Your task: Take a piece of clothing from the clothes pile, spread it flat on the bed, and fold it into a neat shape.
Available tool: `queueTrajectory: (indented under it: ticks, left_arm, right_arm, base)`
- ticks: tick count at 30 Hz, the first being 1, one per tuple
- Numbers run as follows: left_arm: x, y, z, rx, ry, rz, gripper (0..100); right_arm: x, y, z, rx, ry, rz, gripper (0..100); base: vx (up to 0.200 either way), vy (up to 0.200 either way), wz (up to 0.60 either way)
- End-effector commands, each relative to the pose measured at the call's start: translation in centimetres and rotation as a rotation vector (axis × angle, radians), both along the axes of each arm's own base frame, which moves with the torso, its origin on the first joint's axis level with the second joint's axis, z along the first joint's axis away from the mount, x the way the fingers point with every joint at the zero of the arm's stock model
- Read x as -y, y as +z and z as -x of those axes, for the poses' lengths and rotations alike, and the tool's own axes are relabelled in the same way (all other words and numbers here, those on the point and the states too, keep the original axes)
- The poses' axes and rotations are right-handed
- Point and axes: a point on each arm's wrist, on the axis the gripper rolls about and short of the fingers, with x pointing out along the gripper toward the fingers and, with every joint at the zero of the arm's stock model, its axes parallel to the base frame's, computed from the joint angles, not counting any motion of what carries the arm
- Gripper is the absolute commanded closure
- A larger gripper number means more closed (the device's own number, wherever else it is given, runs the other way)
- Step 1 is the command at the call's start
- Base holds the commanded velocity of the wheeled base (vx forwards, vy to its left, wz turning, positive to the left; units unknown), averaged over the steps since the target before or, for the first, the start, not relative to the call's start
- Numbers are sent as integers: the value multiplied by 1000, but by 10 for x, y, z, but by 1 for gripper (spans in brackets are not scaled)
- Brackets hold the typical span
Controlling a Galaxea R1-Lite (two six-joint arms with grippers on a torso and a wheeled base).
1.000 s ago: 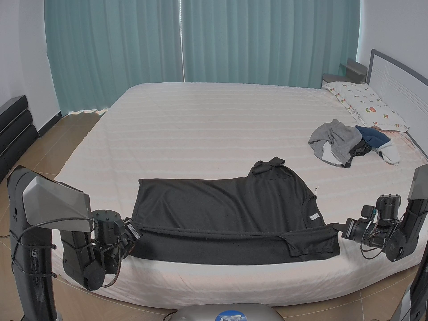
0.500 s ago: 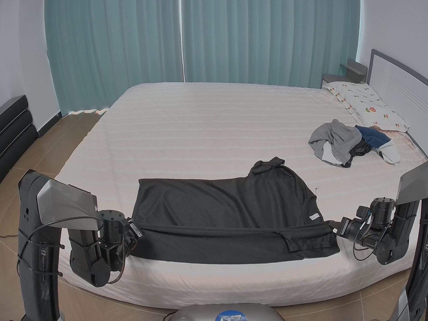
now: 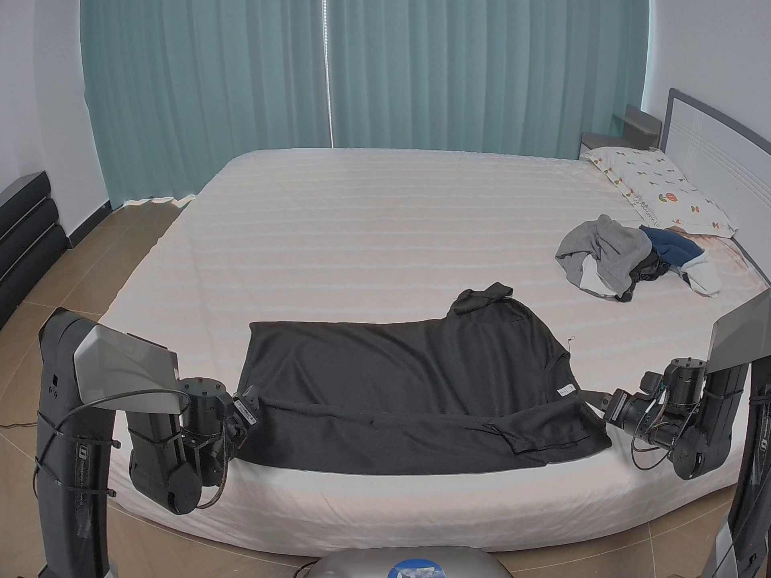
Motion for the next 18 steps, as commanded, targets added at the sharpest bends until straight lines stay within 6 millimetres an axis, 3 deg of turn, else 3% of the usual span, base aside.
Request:
queueTrajectory:
  ticks: [1, 10, 11, 13, 15, 18]
  left_arm:
    - [-3, 2, -1, 11, 21, 26, 0]
    - [-20, 25, 2, 61, 76, 59, 0]
    - [-24, 37, 5, 85, 83, 86, 0]
    - [-25, 43, 7, 94, 73, 101, 0]
    - [-26, 70, 23, 130, -30, 172, 0]
    - [-23, 87, 33, 161, -77, 218, 0]
  right_arm:
    - [-1, 2, 0, 1, -22, -51, 0]
    - [2, 8, -3, -17, -91, -182, 0]
    - [2, 9, -3, -23, -104, -211, 0]
    - [2, 9, -3, -24, -108, -219, 0]
    - [2, 9, -3, -25, -112, -230, 0]
    - [1, 9, -2, -35, -116, -242, 0]
  base:
    - [0, 0, 0]
    - [0, 0, 0]
    - [0, 0, 0]
    - [0, 0, 0]
    - [0, 0, 0]
    - [0, 0, 0]
